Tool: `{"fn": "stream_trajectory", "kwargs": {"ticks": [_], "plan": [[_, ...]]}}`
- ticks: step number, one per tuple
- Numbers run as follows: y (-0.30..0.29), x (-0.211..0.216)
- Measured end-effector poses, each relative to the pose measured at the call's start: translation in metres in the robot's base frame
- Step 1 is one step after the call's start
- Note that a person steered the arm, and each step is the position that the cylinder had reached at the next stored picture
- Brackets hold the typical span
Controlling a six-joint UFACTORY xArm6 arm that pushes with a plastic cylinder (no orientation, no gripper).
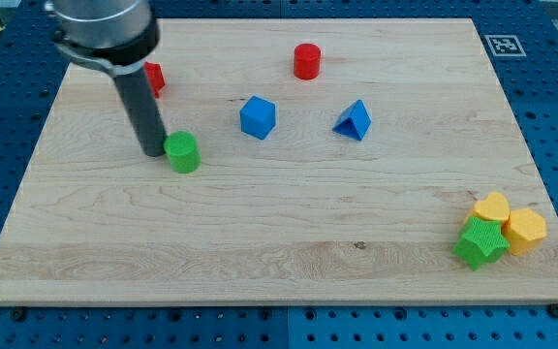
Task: Drag the green circle towards the bottom center
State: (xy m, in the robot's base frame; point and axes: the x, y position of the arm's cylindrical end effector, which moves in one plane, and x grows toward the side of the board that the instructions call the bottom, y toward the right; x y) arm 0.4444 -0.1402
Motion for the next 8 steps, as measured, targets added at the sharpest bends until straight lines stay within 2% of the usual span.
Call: {"fn": "stream_trajectory", "kwargs": {"ticks": [1, 3, 4, 7, 8], "plan": [[0.042, 0.002], [0.112, 0.032], [0.129, 0.037], [0.09, 0.077], [0.088, 0.078]]}}
